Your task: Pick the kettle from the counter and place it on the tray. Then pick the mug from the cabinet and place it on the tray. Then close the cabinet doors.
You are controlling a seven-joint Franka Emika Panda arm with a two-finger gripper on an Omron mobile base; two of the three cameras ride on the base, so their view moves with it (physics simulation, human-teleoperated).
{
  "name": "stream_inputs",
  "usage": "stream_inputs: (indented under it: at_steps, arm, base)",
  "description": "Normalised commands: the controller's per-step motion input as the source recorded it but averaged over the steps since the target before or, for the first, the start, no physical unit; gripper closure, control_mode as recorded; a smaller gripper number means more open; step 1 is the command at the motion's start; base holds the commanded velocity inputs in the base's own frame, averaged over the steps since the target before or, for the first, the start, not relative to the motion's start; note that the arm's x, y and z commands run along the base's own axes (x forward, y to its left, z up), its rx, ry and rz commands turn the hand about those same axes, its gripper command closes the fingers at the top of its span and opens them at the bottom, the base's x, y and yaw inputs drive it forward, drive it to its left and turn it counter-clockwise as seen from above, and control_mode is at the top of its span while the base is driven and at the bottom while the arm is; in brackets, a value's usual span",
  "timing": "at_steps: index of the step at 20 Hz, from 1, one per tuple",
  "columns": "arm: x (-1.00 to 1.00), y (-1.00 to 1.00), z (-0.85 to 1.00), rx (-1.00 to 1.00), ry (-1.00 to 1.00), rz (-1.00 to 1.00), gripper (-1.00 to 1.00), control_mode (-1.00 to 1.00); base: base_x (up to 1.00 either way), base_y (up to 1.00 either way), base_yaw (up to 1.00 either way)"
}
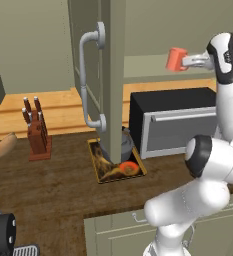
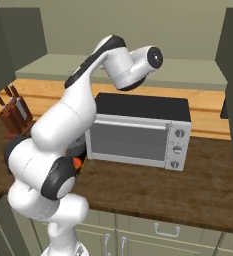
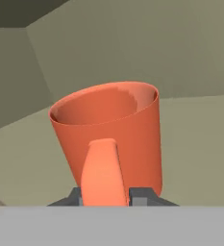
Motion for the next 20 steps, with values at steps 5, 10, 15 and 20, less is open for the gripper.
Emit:
stream_inputs:
  at_steps: [5, 10, 15, 20]
  arm:
    - [-0.99, 0.33, 0.0, -0.07, 0.0, 0.06, 1.0, -1.0]
    - [-1.0, 0.52, -0.01, -0.07, -0.01, 0.07, 1.0, -1.0]
    - [-0.99, 0.38, -0.14, -0.09, 0.0, 0.17, 1.0, -1.0]
    - [-0.63, 0.63, -0.46, -0.08, 0.02, 0.11, 1.0, -1.0]
  base:
    - [0.0, 0.0, 0.0]
    - [0.0, 0.0, 0.0]
    - [0.0, 0.0, 0.0]
    - [0.0, 0.0, 0.0]
